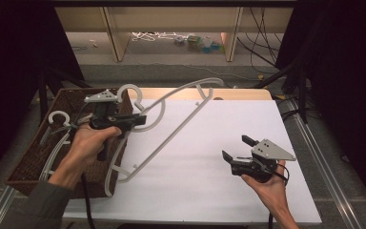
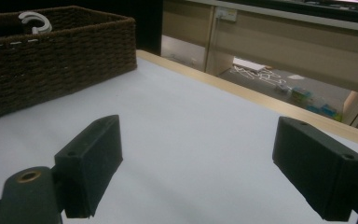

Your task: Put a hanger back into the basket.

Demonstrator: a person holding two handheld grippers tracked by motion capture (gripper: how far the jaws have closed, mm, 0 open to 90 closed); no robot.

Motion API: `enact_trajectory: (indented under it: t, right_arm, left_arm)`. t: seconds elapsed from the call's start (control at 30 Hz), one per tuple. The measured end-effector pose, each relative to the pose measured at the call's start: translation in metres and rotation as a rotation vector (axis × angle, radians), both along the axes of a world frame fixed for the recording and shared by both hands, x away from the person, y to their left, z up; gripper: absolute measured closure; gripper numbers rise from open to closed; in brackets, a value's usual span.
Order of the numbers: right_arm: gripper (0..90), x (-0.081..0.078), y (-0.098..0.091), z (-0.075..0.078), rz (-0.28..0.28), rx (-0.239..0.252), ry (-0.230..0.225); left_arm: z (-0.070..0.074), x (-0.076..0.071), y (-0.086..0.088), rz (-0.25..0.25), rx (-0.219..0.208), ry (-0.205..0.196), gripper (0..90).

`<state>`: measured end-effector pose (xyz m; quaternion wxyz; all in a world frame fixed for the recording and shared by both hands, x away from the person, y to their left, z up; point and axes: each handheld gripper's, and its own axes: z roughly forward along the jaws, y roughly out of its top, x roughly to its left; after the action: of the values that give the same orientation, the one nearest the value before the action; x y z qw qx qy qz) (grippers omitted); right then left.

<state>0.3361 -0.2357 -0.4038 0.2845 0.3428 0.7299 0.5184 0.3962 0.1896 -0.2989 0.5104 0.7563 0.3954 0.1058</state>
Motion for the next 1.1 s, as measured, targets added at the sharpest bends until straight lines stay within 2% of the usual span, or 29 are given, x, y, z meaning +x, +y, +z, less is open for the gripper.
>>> enact_trajectory:
  t: [0.03,0.07,0.1,0.13,0.2,0.23,0.27,0.3,0.33,0.37,0.4,0.47,0.57,0.63,0.67,0.73,0.87,0.93,1.0,1.03,1.07,1.1]
  right_arm:
    - [16.5,-0.001,-0.001,-0.001,-0.005,0.001,-0.003]
    - [16.6,-0.001,-0.003,-0.001,-0.002,-0.005,-0.013]
    - [16.5,-0.002,-0.002,-0.002,-0.001,0.013,0.001]
    - [16.6,-0.002,-0.004,-0.003,-0.004,0.003,-0.012]
    - [16.6,-0.004,-0.003,-0.004,-0.006,0.002,-0.012]
    - [16.6,-0.006,-0.002,-0.004,0.003,0.016,0.002]
    - [16.5,-0.006,-0.002,-0.004,0.003,-0.004,-0.007]
    - [16.6,-0.007,-0.002,-0.004,0.003,-0.009,-0.012]
    - [16.6,-0.008,-0.001,-0.005,0.010,-0.008,-0.002]
    - [16.6,-0.008,0.001,-0.007,0.015,0.000,-0.016]
    - [16.7,-0.011,0.000,-0.006,0.015,-0.020,0.017]
    - [16.7,-0.011,0.002,-0.008,0.022,-0.002,0.008]
    - [16.7,-0.011,0.002,-0.008,0.013,-0.013,0.008]
    - [16.7,-0.011,0.001,-0.009,0.015,-0.022,-0.008]
    - [16.6,-0.012,0.001,-0.010,0.020,-0.017,0.014]
    - [16.6,-0.011,0.001,-0.011,0.014,-0.023,-0.003]
    - [16.7,-0.013,0.001,-0.010,0.026,-0.035,0.002]
    - [16.8,-0.014,0.000,-0.010,0.025,-0.043,0.013]
    - [16.8,-0.014,0.001,-0.011,0.025,-0.030,0.021]
    - [16.8,-0.012,0.000,-0.012,0.023,-0.031,0.003]
    - [16.8,-0.012,0.000,-0.013,0.025,-0.029,0.006]
    - [16.8,-0.013,0.000,-0.013,0.025,-0.028,0.027]
  left_arm:
    - [0.002,0.001,0.006,0.009,0.004,-0.015,81.5]
    - [0.005,0.000,0.011,0.026,0.009,-0.003,81.5]
    - [0.006,0.001,0.017,0.038,0.007,-0.002,81.5]
    - [0.008,0.001,0.023,0.047,0.010,-0.002,81.5]
    - [0.011,0.002,0.034,0.074,0.009,-0.004,81.5]
    - [0.012,0.002,0.040,0.091,0.019,0.000,81.5]
    - [0.012,0.003,0.046,0.103,0.011,-0.002,81.5]
    - [0.013,0.005,0.052,0.121,0.021,-0.011,81.5]
    - [0.013,0.006,0.057,0.136,0.032,-0.005,81.5]
    - [0.013,0.007,0.062,0.145,0.037,-0.008,81.5]
    - [0.014,0.009,0.069,0.166,0.050,-0.011,81.5]
    - [0.016,0.012,0.078,0.191,0.057,-0.015,81.5]
    - [0.018,0.017,0.092,0.223,0.067,-0.025,81.5]
    - [0.018,0.020,0.099,0.246,0.094,-0.031,81.5]
    - [0.018,0.022,0.101,0.254,0.100,-0.032,81.5]
    - [0.017,0.026,0.108,0.269,0.120,-0.039,81.5]
    - [0.012,0.034,0.122,0.311,0.156,-0.062,81.5]
    - [0.009,0.037,0.131,0.335,0.154,-0.058,81.5]
    - [0.005,0.039,0.139,0.358,0.171,-0.058,81.5]
    - [0.003,0.039,0.143,0.358,0.182,-0.054,81.5]
    - [0.001,0.039,0.146,0.368,0.184,-0.056,81.5]
    - [-0.002,0.040,0.150,0.376,0.185,-0.055,81.5]
